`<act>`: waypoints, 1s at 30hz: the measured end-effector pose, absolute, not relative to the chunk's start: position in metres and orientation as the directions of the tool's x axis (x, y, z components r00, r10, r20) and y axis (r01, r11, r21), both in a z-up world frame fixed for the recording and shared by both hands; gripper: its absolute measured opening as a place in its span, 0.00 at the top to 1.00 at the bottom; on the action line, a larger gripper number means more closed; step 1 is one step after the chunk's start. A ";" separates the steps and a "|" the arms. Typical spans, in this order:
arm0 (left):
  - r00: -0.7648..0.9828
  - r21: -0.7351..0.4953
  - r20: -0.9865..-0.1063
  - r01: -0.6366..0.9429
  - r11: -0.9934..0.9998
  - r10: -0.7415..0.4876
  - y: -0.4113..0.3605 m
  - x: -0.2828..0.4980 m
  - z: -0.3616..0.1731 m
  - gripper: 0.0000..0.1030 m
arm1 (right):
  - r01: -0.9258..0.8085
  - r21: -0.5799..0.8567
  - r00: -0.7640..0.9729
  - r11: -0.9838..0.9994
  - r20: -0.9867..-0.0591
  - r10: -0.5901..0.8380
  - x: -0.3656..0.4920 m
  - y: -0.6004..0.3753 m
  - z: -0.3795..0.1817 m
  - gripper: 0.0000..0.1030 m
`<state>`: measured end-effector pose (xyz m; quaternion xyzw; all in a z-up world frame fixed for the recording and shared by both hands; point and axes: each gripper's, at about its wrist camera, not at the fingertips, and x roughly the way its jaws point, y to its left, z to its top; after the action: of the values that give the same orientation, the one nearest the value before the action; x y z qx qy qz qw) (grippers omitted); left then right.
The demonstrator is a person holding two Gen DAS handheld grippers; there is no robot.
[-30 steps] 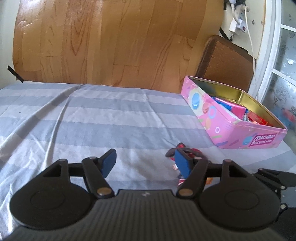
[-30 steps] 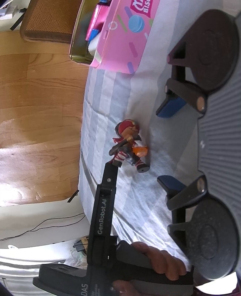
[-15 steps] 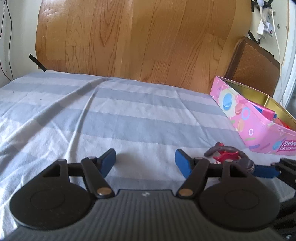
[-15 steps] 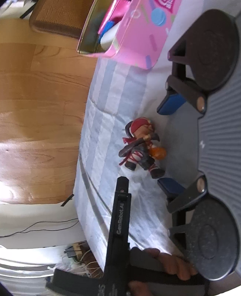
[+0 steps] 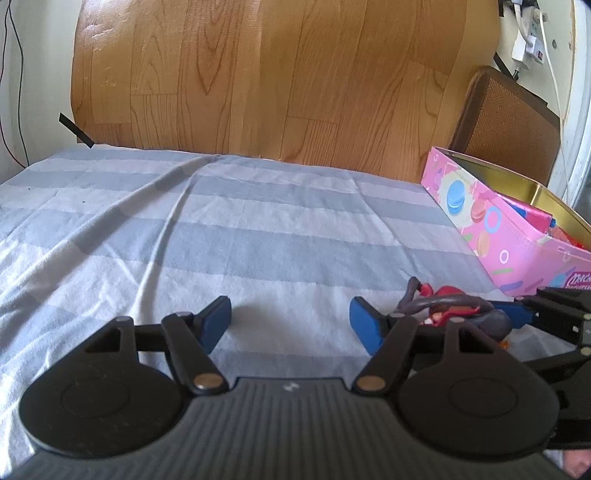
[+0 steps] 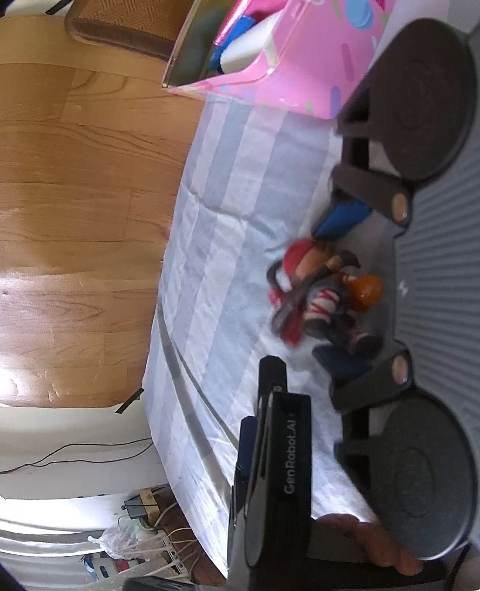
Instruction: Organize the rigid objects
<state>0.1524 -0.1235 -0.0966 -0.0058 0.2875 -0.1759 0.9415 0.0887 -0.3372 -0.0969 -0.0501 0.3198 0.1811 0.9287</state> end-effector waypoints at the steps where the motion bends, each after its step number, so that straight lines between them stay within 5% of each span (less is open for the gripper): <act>1: 0.773 -0.110 -0.540 0.328 0.938 -0.334 -0.124 0.152 -0.097 0.29 | -0.370 0.032 0.728 0.929 -0.611 0.311 0.088 -0.339 -0.097 0.40; 18: 0.778 0.023 -0.563 0.353 0.935 -0.279 -0.149 0.143 -0.097 0.28 | -0.261 0.059 0.764 0.964 -0.598 0.243 0.011 -0.426 -0.096 0.40; 30: 0.716 0.032 -0.585 0.489 0.872 -0.380 -0.209 0.121 -0.092 0.28 | -0.182 0.041 0.822 0.982 -0.542 0.175 -0.026 -0.474 -0.085 0.42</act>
<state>0.1214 -0.2085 -0.0923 0.0927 0.2939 -0.2356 0.9217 -0.0258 -0.4739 -0.0853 -0.0063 0.2835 0.0934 0.9544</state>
